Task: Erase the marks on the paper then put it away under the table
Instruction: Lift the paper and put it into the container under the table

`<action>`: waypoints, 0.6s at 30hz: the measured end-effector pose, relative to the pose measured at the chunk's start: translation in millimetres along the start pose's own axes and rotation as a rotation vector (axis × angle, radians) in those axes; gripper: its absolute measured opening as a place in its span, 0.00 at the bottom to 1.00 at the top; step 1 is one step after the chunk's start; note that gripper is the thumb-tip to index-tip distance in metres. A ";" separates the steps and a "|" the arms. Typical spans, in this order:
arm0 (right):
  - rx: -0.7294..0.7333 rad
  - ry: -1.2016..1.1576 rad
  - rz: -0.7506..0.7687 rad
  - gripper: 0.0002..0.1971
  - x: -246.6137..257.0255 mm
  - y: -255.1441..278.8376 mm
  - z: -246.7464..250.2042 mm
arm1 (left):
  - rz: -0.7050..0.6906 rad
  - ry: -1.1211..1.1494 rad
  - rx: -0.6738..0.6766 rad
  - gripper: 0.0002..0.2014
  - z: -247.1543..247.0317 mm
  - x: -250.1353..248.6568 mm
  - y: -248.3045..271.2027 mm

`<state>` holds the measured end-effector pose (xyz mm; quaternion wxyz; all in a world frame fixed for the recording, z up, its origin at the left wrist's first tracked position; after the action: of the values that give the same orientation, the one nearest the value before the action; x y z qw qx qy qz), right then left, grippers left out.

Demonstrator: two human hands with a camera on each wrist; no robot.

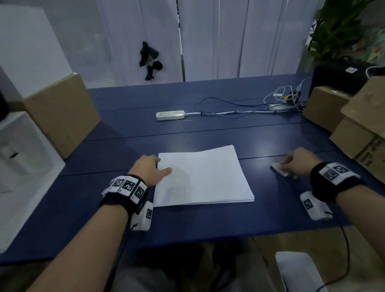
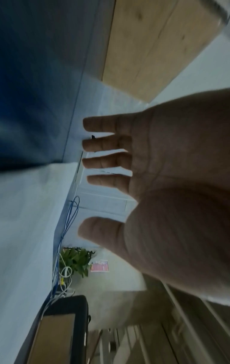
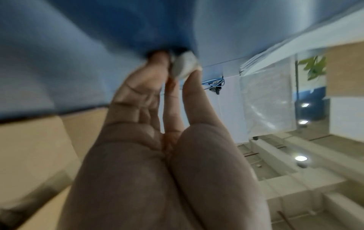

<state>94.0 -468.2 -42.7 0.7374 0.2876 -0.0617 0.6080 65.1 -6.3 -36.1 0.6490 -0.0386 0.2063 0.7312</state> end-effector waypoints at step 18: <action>0.118 0.222 -0.026 0.25 140.2 28.2 -95.2 | 0.117 -0.155 0.095 0.20 -23.3 -28.3 12.6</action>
<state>78.5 -297.2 -49.8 0.7292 0.2623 0.0601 0.6292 52.4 -41.8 -45.0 0.6204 0.0609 0.1921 0.7579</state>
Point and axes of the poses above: each hand's wrist, its own y-axis away from the middle knuckle, its own z-axis out of the back of the hand, x = y × z, the point moved 10 cm from there along -y, towards the middle knuckle, and after that the axes turned 8 degrees about x, right-handed, at the moved point
